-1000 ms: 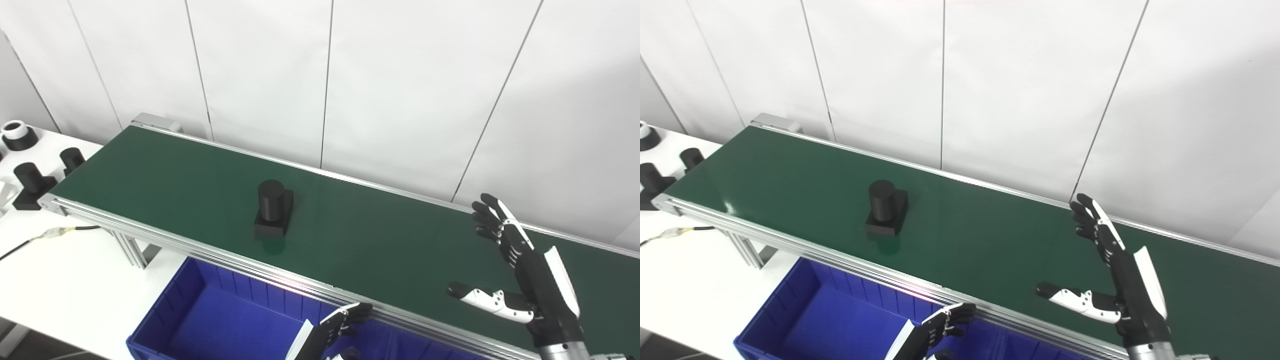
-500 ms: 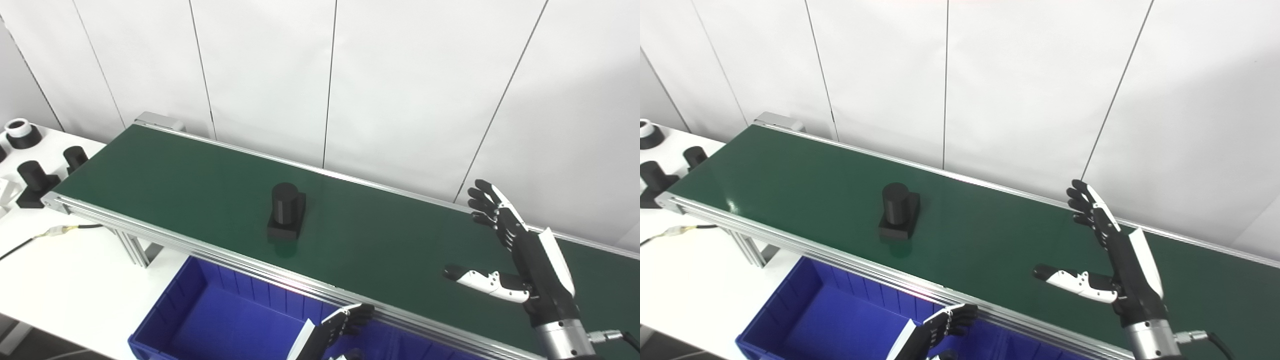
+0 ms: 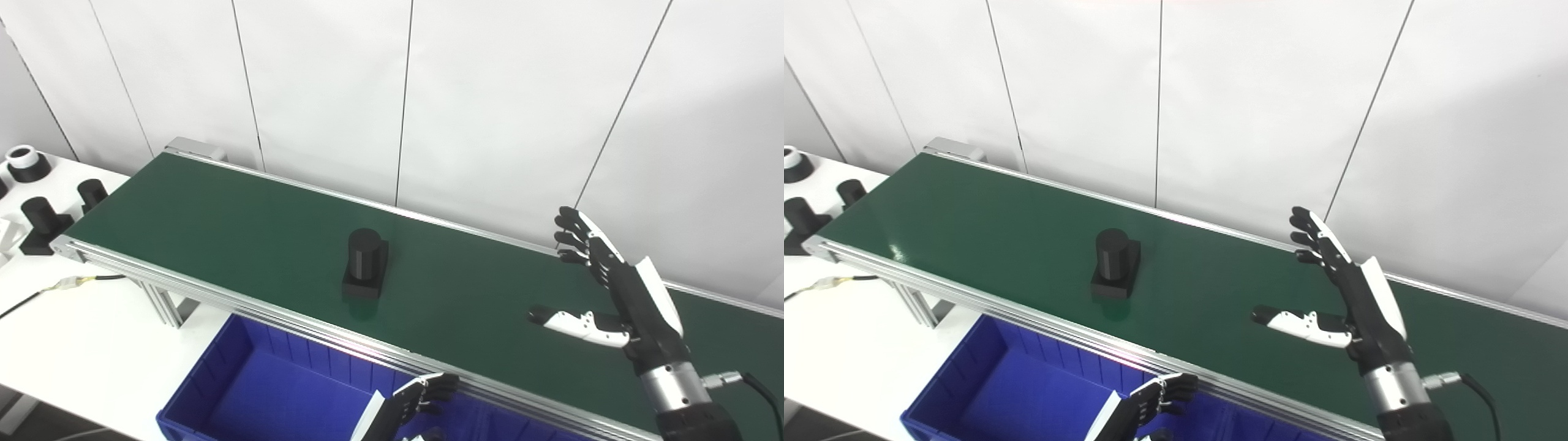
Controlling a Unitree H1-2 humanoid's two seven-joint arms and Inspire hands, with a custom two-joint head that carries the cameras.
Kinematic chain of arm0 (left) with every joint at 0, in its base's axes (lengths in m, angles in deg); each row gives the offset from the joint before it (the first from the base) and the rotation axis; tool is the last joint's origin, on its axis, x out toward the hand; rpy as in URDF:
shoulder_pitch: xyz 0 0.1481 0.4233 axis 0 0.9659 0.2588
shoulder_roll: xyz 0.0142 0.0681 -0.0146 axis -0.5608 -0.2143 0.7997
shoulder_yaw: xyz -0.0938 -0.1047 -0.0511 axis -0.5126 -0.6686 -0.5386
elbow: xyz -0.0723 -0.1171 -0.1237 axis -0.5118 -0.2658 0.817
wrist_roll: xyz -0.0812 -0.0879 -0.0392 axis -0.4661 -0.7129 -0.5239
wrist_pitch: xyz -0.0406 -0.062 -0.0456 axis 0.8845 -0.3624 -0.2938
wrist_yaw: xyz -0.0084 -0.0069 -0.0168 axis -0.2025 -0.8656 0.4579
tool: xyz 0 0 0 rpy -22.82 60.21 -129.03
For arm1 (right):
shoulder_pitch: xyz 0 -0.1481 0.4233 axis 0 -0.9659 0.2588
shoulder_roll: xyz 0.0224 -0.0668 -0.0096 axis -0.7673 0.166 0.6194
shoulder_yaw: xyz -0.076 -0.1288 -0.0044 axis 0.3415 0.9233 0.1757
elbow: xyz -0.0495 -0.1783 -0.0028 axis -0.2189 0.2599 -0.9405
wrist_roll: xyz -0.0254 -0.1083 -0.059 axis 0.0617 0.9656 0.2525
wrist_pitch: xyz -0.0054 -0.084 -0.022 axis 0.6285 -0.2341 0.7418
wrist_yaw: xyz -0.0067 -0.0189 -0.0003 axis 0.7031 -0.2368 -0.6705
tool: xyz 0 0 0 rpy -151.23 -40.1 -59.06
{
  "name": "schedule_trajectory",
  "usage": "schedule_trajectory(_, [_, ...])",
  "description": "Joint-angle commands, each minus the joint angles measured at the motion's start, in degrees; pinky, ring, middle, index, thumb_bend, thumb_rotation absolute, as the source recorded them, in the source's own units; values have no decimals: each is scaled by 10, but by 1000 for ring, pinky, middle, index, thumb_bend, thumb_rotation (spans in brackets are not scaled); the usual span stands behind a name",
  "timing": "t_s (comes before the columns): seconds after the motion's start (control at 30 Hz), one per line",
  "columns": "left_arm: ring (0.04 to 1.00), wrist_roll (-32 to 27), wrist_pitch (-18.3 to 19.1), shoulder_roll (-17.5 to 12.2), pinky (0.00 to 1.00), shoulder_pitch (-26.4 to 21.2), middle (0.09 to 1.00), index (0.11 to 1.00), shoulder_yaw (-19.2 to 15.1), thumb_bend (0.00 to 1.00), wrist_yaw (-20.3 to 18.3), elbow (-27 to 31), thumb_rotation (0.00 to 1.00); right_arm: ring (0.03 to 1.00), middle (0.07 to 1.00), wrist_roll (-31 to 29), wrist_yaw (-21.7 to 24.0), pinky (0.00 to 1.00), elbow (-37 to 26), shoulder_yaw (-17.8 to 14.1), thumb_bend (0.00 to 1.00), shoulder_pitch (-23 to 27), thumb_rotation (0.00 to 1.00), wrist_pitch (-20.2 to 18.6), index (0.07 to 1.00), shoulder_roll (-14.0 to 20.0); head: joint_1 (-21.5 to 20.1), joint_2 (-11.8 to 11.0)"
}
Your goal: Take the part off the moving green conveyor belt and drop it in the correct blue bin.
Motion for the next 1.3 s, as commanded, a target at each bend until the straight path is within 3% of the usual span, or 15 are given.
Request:
schedule_trajectory(0.0, [764, -13, -24, 11, 714, 1, 792, 780, 9, 880, 0, 19, 860, 884, 922, 5, 0, 782, -6, 5, 819, 30, 426, -18, 944, -11, -19, 9])
schedule_trajectory(0.27, [771, -24, -18, 4, 707, 13, 792, 784, 2, 872, -8, 44, 900, 870, 900, 67, -9, 771, 4, 35, 849, 64, 480, -63, 937, -38, -87, 40])
schedule_trajectory(0.53, [768, -23, -9, -5, 711, 24, 793, 800, -3, 886, -15, 77, 953, 881, 896, 88, -12, 873, 29, 44, 832, 88, 455, -72, 939, -68, -129, 62])
schedule_trajectory(0.9, [772, -54, 16, -28, 735, 48, 788, 804, -15, 851, -37, 129, 928, 815, 889, 128, -33, 689, 96, 61, 843, 113, 441, -73, 937, -99, -186, 87])
schedule_trajectory(1.27, [769, -62, 25, -57, 730, 59, 789, 798, -28, 830, -59, 163, 927, 816, 890, 165, -50, 685, 168, 81, 875, 144, 451, -91, 933, -133, -243, 107])
